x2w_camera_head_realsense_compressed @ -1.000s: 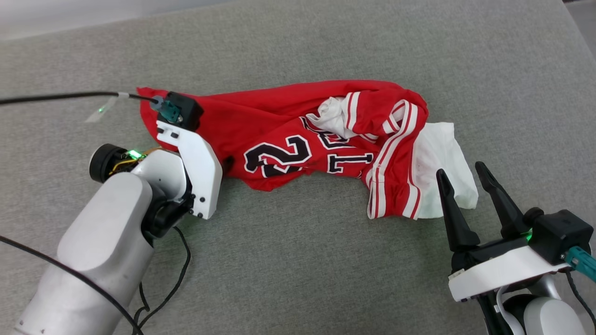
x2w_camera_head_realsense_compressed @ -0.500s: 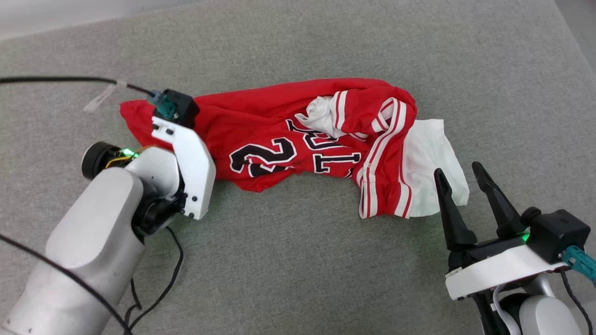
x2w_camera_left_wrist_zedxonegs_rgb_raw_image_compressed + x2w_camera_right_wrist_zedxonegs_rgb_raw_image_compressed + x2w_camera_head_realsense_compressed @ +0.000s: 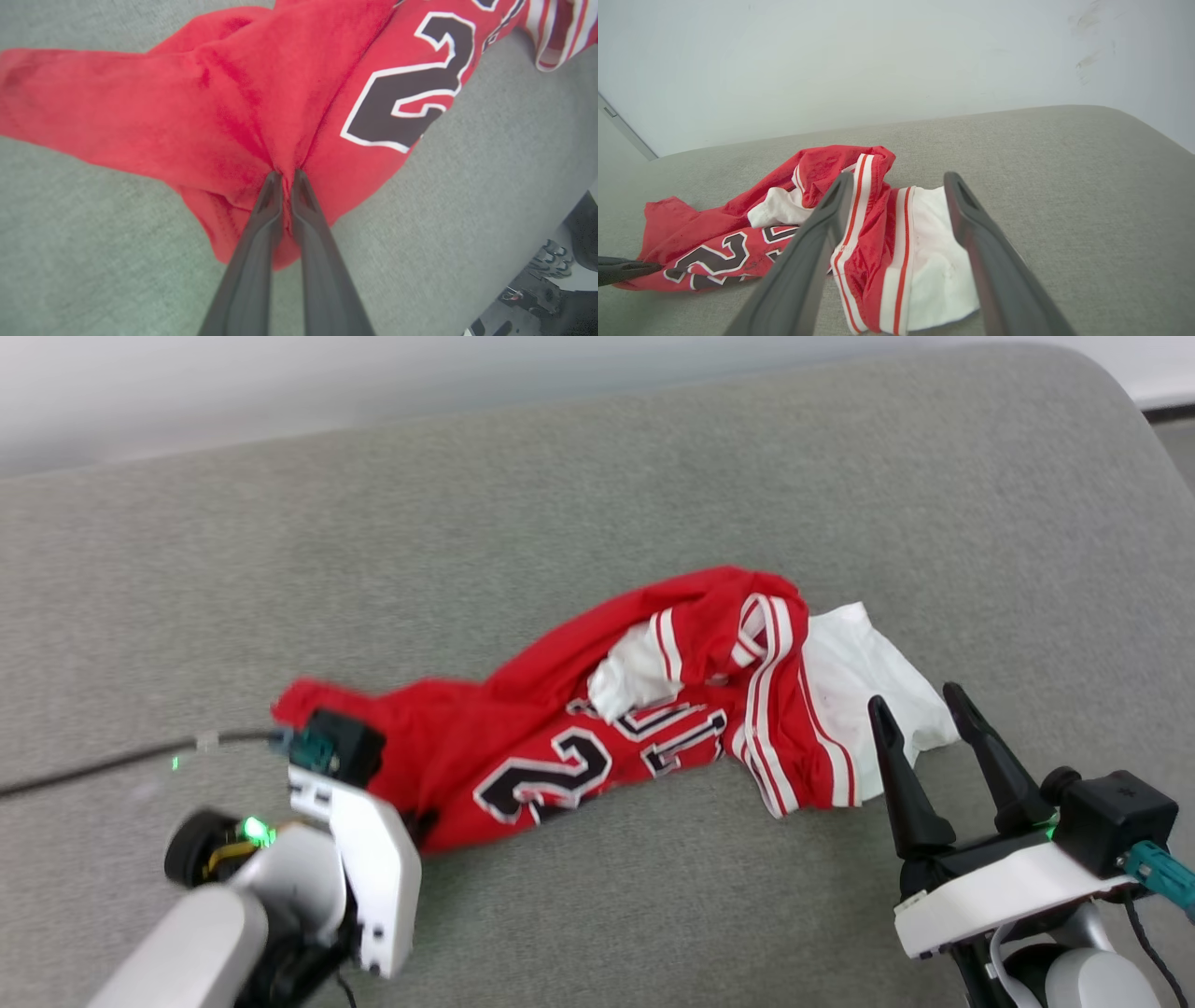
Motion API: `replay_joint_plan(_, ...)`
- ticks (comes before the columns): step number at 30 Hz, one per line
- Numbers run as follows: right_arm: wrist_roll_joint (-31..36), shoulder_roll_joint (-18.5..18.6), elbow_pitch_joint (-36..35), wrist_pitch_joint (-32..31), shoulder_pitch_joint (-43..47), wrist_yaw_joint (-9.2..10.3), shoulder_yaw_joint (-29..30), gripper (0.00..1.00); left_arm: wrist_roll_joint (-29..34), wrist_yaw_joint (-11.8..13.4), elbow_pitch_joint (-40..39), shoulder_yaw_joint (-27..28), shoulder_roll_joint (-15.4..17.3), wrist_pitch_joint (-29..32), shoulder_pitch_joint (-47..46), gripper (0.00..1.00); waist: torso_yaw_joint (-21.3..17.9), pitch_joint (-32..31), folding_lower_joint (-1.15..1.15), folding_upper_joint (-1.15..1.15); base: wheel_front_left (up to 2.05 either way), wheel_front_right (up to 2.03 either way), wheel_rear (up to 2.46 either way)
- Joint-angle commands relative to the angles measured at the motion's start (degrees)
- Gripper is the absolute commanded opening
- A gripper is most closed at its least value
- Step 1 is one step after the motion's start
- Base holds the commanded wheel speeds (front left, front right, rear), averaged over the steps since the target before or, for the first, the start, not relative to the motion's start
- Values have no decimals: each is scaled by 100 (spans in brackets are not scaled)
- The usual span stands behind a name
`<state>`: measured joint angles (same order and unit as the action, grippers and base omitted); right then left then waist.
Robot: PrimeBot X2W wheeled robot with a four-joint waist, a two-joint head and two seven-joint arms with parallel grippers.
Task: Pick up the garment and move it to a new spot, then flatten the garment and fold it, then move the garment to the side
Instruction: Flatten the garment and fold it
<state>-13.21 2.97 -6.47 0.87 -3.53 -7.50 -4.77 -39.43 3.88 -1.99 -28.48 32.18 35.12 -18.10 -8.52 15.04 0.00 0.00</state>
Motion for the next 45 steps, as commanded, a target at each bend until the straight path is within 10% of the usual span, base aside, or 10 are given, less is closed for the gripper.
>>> replay_joint_plan(1, 39, -15, -45, -40, 74, 2, -7, 100, -50, 90, -139, 34, 44, -47, 263, 0, 208, -199, 0, 0, 0, 0, 0)
replay_joint_plan(14, 114, 58, -335, -372, 383, 2, -67, 100, -620, 805, -605, 191, -402, -744, 2227, 0, 723, -647, 0, 0, 0, 0, 0)
replay_joint_plan(15, 120, 59, -348, -391, 404, 2, -59, 100, -630, 772, -564, 173, -465, -824, 2261, 28, 737, -667, 0, 0, 0, 0, 0)
replay_joint_plan(16, 122, 60, -364, -415, 410, 2, -54, 100, -575, 746, -544, 191, -500, -951, 2216, 100, 749, -687, 0, 0, 0, 0, 0)
replay_joint_plan(30, 69, 81, -510, -578, 587, 2, 4, 100, 244, 635, -573, 349, -952, -2678, 1395, 100, 681, -1014, 0, 0, 0, 0, 0)
replay_joint_plan(45, 4, 30, -493, -541, 391, 2, -51, 100, 198, -358, 241, -863, -1017, -746, -199, 100, 290, -506, 0, 0, 0, 0, 0)
